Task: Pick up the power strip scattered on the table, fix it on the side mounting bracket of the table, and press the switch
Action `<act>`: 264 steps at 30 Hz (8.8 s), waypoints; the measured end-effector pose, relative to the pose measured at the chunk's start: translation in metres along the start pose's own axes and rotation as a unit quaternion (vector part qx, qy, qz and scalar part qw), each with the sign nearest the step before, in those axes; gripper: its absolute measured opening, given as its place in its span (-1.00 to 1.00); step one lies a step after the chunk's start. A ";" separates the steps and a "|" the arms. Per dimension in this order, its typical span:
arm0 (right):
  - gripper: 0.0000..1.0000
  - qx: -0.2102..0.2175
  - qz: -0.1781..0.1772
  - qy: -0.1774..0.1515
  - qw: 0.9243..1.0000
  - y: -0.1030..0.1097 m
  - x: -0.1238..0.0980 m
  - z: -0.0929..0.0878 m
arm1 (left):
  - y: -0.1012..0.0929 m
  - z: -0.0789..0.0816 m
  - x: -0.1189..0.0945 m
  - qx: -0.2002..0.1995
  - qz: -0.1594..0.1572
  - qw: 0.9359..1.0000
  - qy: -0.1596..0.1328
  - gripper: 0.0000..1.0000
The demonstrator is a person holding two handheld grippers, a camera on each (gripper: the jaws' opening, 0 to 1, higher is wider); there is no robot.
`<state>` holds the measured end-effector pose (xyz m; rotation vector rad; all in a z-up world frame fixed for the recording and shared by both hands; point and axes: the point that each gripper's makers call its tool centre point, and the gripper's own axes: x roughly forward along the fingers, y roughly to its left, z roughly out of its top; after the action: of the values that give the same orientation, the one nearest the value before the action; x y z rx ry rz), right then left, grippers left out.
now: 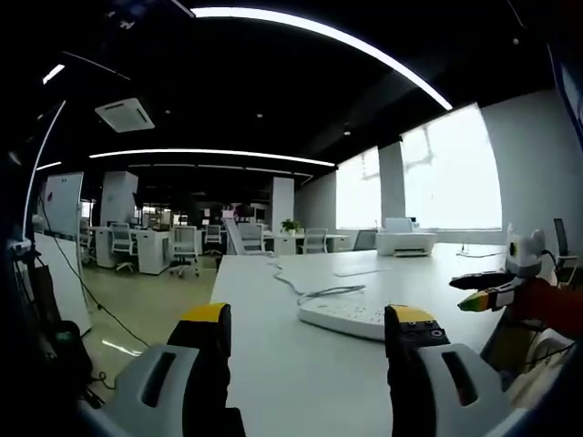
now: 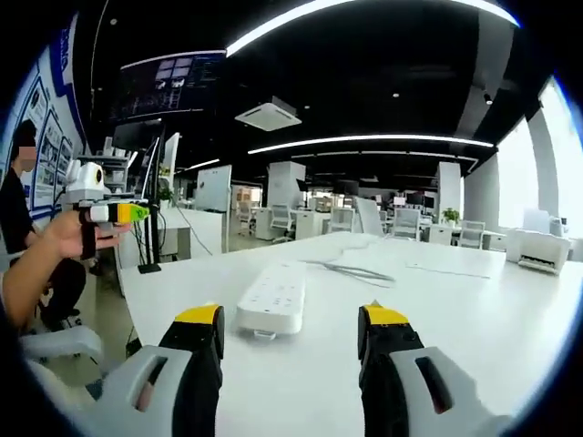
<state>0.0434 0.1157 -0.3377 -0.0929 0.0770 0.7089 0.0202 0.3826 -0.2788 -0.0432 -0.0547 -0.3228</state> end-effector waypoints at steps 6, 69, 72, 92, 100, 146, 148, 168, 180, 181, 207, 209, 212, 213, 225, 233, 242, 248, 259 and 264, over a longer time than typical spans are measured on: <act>0.13 0.007 0.005 0.016 1.000 0.009 0.014 -0.006 | 0.001 0.000 0.000 -0.001 0.000 1.000 0.000 0.45; 0.21 0.041 -0.053 0.093 0.993 0.016 0.081 -0.031 | -0.013 0.009 0.003 0.001 -0.016 1.000 -0.010 0.44; 0.19 0.037 -0.053 0.098 0.993 0.017 0.082 -0.033 | -0.013 0.009 0.003 0.001 -0.016 1.000 -0.009 0.44; 0.07 0.025 -0.049 0.109 0.993 0.018 0.088 -0.038 | -0.014 0.006 0.006 0.000 -0.020 1.000 -0.005 0.45; 0.03 0.023 -0.047 0.114 0.992 0.019 0.089 -0.040 | -0.014 0.005 0.005 -0.001 -0.021 1.000 -0.004 0.45; -0.09 0.061 -0.020 0.128 0.990 0.009 0.088 -0.044 | -0.019 -0.012 0.019 -0.037 -0.029 0.999 0.020 0.44; -0.09 0.066 -0.017 0.128 0.989 0.009 0.088 -0.044 | -0.016 -0.015 0.021 -0.044 -0.023 0.998 0.024 0.43; -0.09 0.136 0.014 0.130 0.982 0.009 0.083 -0.045 | -0.013 -0.043 0.050 -0.114 -0.015 0.992 0.059 0.42; -0.09 0.157 0.024 0.132 0.979 0.009 0.081 -0.045 | -0.015 -0.055 0.079 -0.161 -0.015 0.982 0.097 0.44; -0.09 0.157 0.025 0.133 0.978 0.008 0.081 -0.045 | -0.014 -0.056 0.081 -0.169 -0.011 0.980 0.100 0.44; -0.09 0.197 0.049 0.140 0.969 0.005 0.078 -0.044 | -0.046 -0.074 0.120 -0.292 -0.049 0.943 0.153 0.42; -0.09 0.198 0.050 0.139 0.969 0.005 0.078 -0.044 | -0.053 -0.071 0.123 -0.323 -0.067 0.932 0.149 0.42; -0.09 0.198 0.049 0.139 0.969 0.005 0.078 -0.044 | -0.055 -0.070 0.127 -0.344 -0.071 0.925 0.146 0.43; -0.09 0.200 0.050 0.139 0.969 0.005 0.078 -0.044 | -0.055 -0.070 0.128 -0.345 -0.071 0.925 0.145 0.43; -0.09 0.219 0.055 0.137 0.964 0.004 0.078 -0.043 | -0.058 -0.076 0.139 -0.414 -0.076 0.895 0.146 0.41; -0.09 0.231 0.059 0.134 0.962 0.003 0.077 -0.043 | -0.066 -0.081 0.147 -0.463 -0.094 0.869 0.149 0.38; -0.09 0.231 0.059 0.132 0.962 0.003 0.077 -0.043 | -0.073 -0.084 0.162 -0.508 -0.113 0.839 0.158 0.40; -0.09 0.228 0.058 0.131 0.963 0.004 0.077 -0.043 | -0.070 -0.085 0.170 -0.513 -0.109 0.835 0.165 0.40; -0.09 0.224 0.059 0.133 0.964 0.004 0.077 -0.043 | -0.046 -0.093 0.201 -0.561 -0.102 0.805 0.162 0.40; -0.09 0.223 0.058 0.132 0.964 0.004 0.077 -0.043 | -0.039 -0.093 0.208 -0.570 -0.091 0.800 0.160 0.39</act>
<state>0.0973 0.1631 -0.3889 0.2517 0.4984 0.7787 0.2092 0.2746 -0.3580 -1.1980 0.4899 -0.5153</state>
